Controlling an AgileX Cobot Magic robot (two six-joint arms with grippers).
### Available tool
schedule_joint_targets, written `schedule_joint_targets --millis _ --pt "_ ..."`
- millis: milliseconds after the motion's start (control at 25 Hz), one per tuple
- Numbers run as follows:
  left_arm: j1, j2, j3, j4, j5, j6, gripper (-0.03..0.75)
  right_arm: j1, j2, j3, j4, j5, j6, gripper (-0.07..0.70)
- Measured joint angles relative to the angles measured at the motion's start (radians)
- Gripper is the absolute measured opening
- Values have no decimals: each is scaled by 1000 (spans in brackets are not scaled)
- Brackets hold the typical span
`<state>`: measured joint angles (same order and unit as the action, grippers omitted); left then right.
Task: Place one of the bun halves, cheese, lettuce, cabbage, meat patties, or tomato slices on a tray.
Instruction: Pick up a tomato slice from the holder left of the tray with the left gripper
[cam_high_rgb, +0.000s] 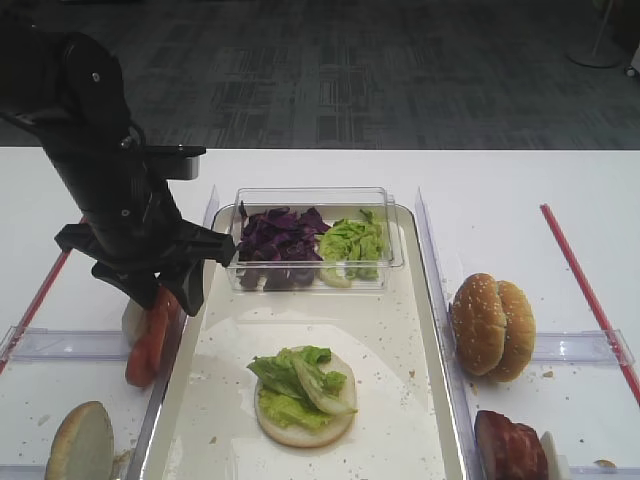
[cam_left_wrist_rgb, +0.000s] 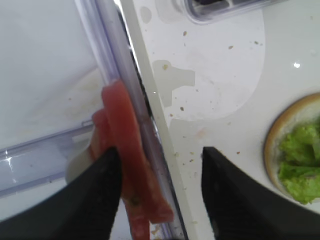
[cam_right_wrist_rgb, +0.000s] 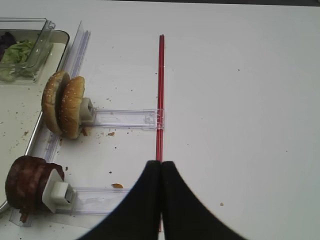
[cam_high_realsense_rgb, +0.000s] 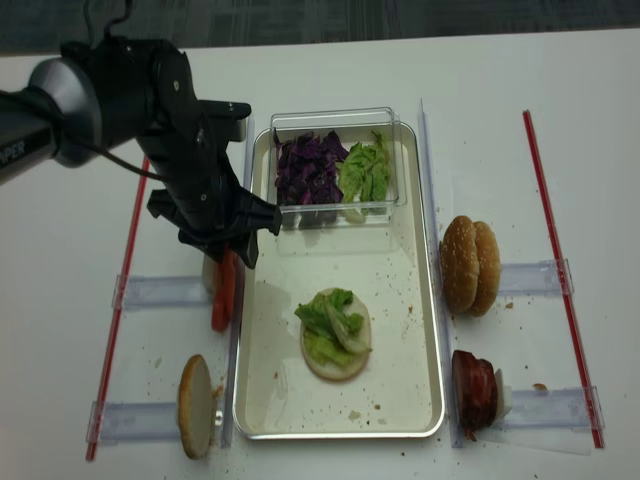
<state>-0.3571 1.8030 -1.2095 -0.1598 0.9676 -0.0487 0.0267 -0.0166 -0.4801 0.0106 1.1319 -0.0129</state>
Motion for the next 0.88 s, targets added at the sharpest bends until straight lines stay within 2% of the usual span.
schedule_joint_targets --millis 520,880 --pt "0 0 0 -6 7 -2 320 0 0 0 0 0 0 36" --pt "0 2 0 -2 -2 -2 175 0 0 0 0 0 0 36"
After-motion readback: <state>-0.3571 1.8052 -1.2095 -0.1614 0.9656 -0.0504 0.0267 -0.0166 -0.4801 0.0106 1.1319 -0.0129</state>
